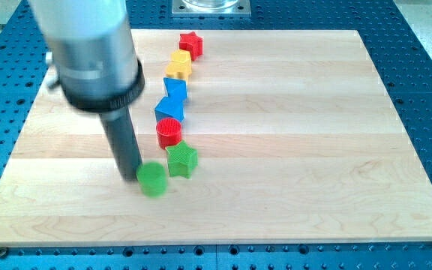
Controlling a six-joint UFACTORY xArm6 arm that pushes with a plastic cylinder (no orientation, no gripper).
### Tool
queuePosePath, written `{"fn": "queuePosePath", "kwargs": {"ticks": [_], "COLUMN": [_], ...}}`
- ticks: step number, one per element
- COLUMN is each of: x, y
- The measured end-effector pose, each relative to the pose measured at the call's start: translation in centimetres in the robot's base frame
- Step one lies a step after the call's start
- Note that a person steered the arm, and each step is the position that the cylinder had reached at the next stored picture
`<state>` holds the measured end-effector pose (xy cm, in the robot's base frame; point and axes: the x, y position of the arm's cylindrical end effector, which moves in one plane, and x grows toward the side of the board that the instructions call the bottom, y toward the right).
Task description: Keep green blocks below red circle
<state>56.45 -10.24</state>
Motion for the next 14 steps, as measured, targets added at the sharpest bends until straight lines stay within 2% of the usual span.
{"fn": "queuePosePath", "kwargs": {"ticks": [1, 2, 3, 4, 5, 6, 8, 9, 10, 12, 14], "x": [3.3, 5.4, 5.3, 5.4, 4.9, 3.9, 3.1, 3.0, -1.3, -2.9, -4.7], "y": [1.0, -1.3, 3.4, 4.7, 10.8, 11.3, 7.1, 7.5, 11.8, 9.3, 9.3]}}
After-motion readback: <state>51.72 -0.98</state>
